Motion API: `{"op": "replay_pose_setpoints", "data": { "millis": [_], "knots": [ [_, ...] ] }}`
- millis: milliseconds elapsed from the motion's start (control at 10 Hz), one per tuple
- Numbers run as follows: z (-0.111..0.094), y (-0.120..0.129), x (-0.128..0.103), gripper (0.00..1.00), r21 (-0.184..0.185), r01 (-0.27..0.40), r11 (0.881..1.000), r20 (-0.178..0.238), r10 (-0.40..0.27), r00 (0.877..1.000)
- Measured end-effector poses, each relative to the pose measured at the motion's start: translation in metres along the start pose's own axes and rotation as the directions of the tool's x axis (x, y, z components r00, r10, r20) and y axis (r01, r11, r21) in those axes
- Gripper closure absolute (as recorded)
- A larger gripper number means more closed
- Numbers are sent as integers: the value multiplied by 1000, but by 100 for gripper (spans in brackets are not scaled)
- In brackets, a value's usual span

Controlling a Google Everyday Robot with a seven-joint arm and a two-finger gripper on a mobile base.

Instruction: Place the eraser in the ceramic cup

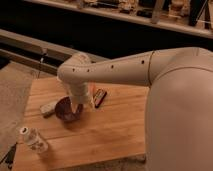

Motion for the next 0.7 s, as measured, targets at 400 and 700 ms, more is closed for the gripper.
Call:
{"op": "replay_pose_setpoints", "data": {
  "millis": [400, 700],
  "knots": [
    [0, 0, 0, 35, 0, 0, 1000, 0, 0, 1000],
    [0, -1, -1, 35, 1, -5, 1000, 2, 5, 1000]
  ]
}}
